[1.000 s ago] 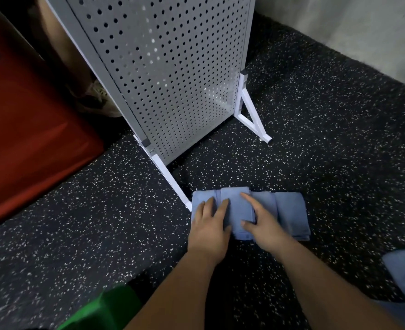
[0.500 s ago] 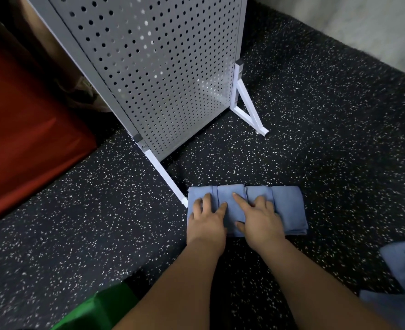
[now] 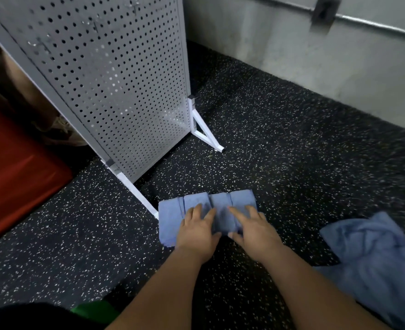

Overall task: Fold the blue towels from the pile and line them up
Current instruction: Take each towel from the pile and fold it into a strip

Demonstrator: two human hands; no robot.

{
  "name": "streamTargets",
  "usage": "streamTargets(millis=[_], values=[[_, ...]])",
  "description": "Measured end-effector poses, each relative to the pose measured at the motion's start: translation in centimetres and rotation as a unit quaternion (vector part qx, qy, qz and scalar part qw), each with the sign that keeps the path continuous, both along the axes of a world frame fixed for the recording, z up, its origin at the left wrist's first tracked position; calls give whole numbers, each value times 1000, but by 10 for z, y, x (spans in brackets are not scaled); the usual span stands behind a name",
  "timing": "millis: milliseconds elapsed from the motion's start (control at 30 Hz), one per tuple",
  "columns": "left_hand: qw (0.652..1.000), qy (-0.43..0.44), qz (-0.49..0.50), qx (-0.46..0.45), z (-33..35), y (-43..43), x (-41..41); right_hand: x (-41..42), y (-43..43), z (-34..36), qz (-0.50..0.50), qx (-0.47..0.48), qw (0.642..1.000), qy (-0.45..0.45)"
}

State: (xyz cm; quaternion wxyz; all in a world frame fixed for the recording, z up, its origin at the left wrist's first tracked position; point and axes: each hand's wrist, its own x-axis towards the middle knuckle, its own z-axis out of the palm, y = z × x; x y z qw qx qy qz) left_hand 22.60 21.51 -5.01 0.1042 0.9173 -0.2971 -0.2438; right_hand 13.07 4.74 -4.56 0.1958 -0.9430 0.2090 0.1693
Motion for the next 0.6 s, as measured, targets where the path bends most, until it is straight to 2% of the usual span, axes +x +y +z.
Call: streamTargets(millis=[267, 600], values=[[993, 20, -116, 4, 17, -57, -71, -103, -50, 37, -71, -9, 997, 28], [973, 53, -226, 16, 19, -125, -162, -250, -104, 33, -195, -4, 977, 89]])
